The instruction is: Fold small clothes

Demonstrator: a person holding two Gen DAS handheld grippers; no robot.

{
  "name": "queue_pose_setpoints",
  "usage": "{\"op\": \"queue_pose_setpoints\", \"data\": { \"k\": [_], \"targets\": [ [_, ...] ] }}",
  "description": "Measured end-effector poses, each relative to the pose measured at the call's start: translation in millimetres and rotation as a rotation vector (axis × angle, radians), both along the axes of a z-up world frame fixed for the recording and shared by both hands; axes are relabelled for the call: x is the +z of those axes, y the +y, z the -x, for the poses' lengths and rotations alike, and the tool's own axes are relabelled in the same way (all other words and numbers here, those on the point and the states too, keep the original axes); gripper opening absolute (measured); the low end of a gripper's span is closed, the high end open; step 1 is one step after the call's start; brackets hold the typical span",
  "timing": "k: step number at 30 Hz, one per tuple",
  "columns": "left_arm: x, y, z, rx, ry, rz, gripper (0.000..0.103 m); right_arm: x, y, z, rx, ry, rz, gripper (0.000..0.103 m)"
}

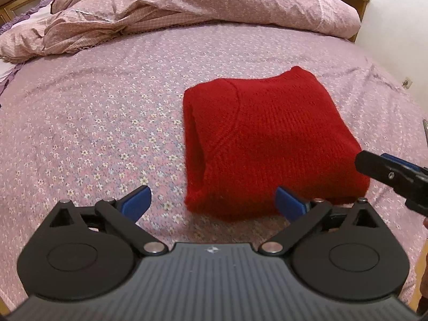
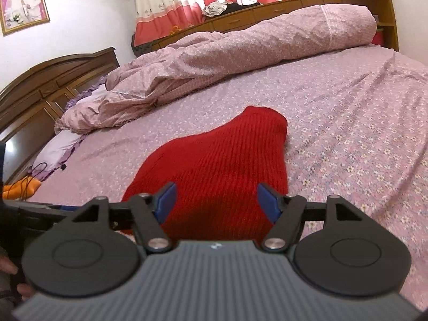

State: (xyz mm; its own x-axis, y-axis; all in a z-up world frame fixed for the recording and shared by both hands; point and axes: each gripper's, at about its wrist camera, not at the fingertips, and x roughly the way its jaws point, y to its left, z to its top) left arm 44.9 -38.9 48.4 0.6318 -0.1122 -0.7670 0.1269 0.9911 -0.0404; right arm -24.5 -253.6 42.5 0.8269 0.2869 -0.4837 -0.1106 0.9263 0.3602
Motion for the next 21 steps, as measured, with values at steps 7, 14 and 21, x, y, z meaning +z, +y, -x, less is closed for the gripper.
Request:
{"op": "queue_pose_setpoints", "data": {
  "k": [7,14,21],
  "targets": [
    [-4,-7,9,0.0,0.03,0.0,0.102,-5,4,15,0.01,0.029,0.004,0.069],
    [-13,-9,6,0.004,0.061,-0.01,0.102,-19,5,17,0.002,0.075,0.008,0.069],
    [-22,-10,2,0.003,0.087,-0.02,0.102,-27,6,14,-0.012,0.096,0.03,0.069]
  ]
}}
